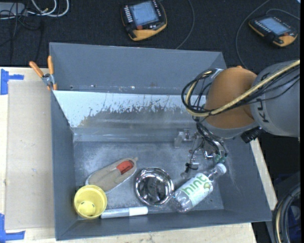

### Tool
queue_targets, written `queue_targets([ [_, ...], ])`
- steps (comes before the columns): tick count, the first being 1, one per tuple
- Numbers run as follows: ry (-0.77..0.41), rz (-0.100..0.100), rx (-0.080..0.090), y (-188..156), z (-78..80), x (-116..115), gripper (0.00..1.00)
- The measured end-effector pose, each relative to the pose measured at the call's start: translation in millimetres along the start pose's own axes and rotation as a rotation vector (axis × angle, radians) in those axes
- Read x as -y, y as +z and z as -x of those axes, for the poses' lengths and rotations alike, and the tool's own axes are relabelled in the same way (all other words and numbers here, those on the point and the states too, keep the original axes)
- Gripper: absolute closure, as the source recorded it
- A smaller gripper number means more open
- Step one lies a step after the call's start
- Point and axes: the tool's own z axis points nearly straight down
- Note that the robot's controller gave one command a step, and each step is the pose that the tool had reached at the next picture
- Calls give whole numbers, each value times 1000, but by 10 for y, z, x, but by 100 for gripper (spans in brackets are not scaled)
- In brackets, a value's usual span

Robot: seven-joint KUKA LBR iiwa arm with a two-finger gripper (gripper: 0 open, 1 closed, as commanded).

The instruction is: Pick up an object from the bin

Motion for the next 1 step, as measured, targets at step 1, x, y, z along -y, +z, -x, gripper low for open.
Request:
queue_targets([
  [1, 109, 2, -6, 162, -338, -557, 0],
])
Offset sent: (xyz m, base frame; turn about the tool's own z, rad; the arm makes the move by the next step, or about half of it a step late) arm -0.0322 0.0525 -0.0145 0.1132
